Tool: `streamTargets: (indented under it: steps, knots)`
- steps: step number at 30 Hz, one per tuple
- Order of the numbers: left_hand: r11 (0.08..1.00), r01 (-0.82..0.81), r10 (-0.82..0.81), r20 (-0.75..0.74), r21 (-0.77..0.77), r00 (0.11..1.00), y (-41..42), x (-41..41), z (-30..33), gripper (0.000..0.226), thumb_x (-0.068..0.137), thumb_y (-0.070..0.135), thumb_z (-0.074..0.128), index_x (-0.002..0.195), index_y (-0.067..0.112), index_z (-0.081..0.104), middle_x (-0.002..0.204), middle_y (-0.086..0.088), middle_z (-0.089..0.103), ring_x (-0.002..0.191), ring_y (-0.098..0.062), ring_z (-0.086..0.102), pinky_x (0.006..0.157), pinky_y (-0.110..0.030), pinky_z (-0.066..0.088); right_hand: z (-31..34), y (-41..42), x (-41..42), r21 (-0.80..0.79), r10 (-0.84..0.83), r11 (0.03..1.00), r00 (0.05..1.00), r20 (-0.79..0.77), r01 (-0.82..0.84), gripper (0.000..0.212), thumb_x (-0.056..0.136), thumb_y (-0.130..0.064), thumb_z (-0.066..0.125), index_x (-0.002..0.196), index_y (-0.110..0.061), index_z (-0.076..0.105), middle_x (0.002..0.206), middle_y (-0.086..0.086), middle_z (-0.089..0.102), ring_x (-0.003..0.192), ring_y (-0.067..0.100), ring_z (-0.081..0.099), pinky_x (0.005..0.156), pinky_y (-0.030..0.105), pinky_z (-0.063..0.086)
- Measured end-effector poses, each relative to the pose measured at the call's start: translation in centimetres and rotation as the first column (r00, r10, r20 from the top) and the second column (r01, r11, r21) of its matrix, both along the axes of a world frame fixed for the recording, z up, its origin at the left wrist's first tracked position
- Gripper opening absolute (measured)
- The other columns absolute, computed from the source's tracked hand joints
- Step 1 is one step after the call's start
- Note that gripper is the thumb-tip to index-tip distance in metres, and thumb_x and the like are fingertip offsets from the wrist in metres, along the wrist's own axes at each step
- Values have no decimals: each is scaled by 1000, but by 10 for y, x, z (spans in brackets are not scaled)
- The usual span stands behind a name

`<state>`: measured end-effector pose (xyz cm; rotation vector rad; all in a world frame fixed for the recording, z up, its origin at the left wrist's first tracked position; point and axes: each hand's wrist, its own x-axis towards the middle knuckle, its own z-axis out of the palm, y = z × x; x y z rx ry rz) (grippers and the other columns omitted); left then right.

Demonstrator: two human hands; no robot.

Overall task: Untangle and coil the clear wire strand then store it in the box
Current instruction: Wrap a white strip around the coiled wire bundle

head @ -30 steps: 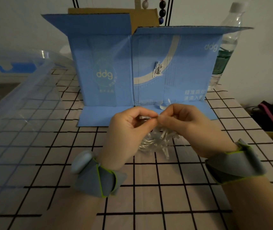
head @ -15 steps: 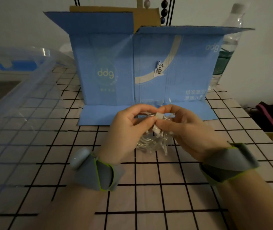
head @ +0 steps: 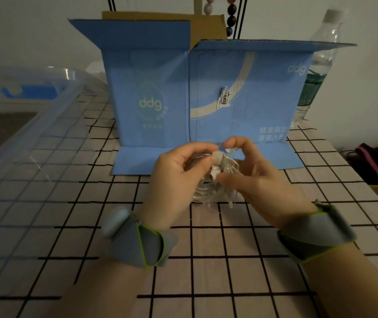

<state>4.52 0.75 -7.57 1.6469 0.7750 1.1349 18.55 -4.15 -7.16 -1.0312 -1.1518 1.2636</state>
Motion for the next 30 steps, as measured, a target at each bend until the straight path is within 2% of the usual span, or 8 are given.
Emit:
streamTargets:
  steps: [3, 5, 10, 13, 17, 21, 27, 30]
  knots:
    - [1000, -9, 9, -11, -23, 1000, -1, 0, -1, 23, 83, 5, 63, 87, 28, 67, 76, 9, 71, 69, -8, 66, 67, -20, 53, -2, 1, 0, 178, -106, 982, 969, 223, 66, 30, 81, 0, 60, 97, -18, 42, 79, 14, 64, 71, 24, 58, 67, 37, 49]
    - [999, -1, 0, -29, -37, 1000, -4, 1, 0, 21, 84, 6, 62, 89, 26, 66, 79, 5, 70, 68, -9, 65, 68, -23, 54, -4, 2, 1, 274, -164, 960, 915, 369, 61, 21, 80, -6, 58, 91, -19, 46, 81, 12, 63, 73, 17, 60, 69, 33, 49]
    - [995, -7, 8, 16, -100, 1000, -6, 2, 3, 20, 84, 5, 62, 88, 24, 66, 87, 2, 71, 74, -11, 67, 70, -28, 56, -5, 2, 2, 316, -134, 948, 938, 319, 28, 14, 85, 3, 53, 84, -10, 54, 78, -8, 63, 76, 4, 60, 72, 16, 47]
    - [993, -18, 22, 37, -114, 999, -5, 1, 3, 20, 84, 5, 62, 88, 23, 67, 92, -3, 71, 83, -19, 68, 75, -33, 57, -2, 2, 4, 317, -102, 948, 937, 334, -10, 9, 83, -1, 55, 86, -10, 59, 82, -6, 67, 81, 7, 64, 76, 18, 49]
    - [993, -18, 24, 50, -113, 998, -5, 2, 4, 23, 84, 1, 60, 86, 23, 66, 85, 5, 69, 77, -2, 65, 71, -17, 54, -1, 2, 8, 390, -197, 920, 818, 541, -36, 6, 81, -14, 62, 86, -16, 61, 89, -8, 67, 86, 5, 64, 81, 18, 49]
    - [994, -25, 29, 34, -106, 999, -7, 2, 5, 22, 83, -1, 60, 86, 20, 66, 82, 5, 68, 69, 2, 62, 67, -14, 52, -5, 3, 9, 486, -338, 873, 662, 669, -45, 13, 81, -24, 55, 84, -13, 62, 83, -5, 66, 78, 10, 59, 71, 23, 48]
    - [995, -52, 55, 32, -83, 998, -3, 1, 4, 16, 83, 2, 63, 87, 17, 68, 88, -10, 70, 69, -12, 64, 67, -24, 56, -3, 3, 13, 505, -331, 855, 625, 707, -119, 9, 85, -12, 50, 79, -8, 55, 82, 0, 56, 77, 7, 51, 69, 12, 39]
    - [994, -53, 56, 24, -94, 998, -4, 2, 4, 19, 82, 2, 64, 84, 20, 68, 81, -2, 70, 64, -11, 63, 66, -25, 55, -4, 3, 13, 526, -364, 842, 597, 715, -117, 16, 84, -18, 51, 73, -9, 57, 76, -1, 53, 70, 6, 48, 65, 11, 37]
